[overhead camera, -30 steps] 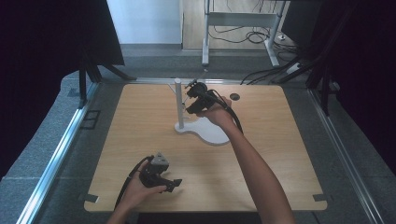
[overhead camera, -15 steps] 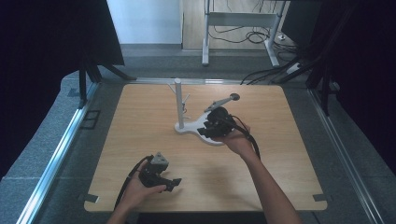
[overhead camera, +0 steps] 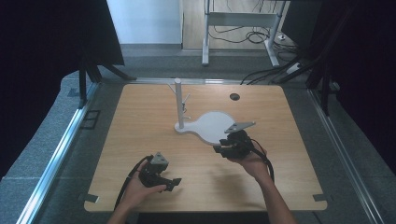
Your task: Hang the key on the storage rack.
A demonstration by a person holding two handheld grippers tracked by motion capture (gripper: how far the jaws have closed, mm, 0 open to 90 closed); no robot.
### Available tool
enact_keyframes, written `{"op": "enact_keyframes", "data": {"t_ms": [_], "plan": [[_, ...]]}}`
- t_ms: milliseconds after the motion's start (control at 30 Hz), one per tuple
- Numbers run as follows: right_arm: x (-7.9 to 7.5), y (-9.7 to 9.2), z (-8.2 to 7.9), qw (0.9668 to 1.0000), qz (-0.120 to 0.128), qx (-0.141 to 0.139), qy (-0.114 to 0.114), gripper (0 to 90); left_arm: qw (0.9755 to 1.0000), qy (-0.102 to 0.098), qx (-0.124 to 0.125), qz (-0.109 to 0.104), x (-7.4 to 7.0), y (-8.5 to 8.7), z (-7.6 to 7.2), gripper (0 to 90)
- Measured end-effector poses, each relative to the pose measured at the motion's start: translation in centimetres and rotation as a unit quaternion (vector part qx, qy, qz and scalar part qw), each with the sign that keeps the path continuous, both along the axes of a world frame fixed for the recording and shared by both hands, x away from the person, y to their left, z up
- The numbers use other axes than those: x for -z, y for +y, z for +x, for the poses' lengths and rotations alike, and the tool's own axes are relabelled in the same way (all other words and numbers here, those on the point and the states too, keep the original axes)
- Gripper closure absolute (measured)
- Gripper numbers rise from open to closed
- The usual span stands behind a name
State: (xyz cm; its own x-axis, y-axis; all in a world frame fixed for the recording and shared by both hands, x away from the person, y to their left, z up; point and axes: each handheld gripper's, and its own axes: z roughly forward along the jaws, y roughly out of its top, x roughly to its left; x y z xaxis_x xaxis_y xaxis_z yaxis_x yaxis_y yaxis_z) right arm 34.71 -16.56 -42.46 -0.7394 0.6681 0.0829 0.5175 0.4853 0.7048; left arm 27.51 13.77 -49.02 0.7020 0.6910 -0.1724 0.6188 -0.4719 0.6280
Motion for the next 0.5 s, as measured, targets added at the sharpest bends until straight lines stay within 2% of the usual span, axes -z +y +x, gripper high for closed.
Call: {"op": "enact_keyframes", "data": {"t_ms": [33, 233, 333, 433, 500], "plan": [[0.7, -0.6, -0.3, 1.0000, 0.002, 0.007, 0.003, 58.5, 1.0000, -0.001, 0.000, 0.000, 0.0, 0.0, 0.0, 19.4], [2.2, -2.0, -1.1, 0.9997, 0.000, 0.021, 0.009, 56.7, 1.0000, 0.003, 0.003, 0.002, 0.2, -0.2, 0.0, 19.4], [2.6, -2.3, -1.3, 0.9996, 0.002, 0.026, 0.009, 54.7, 1.0000, 0.004, 0.004, 0.002, 0.2, -0.2, 0.0, 19.4], [2.9, -2.7, -1.7, 0.9991, 0.020, 0.035, 0.008, 52.9, 1.0000, 0.004, 0.003, 0.002, 0.2, -0.2, 0.0, 19.4], [3.0, -2.7, -1.9, 0.9990, 0.015, 0.041, 0.009, 49.4, 1.0000, 0.003, 0.004, 0.001, 0.2, -0.2, 0.0, 19.4]]}}
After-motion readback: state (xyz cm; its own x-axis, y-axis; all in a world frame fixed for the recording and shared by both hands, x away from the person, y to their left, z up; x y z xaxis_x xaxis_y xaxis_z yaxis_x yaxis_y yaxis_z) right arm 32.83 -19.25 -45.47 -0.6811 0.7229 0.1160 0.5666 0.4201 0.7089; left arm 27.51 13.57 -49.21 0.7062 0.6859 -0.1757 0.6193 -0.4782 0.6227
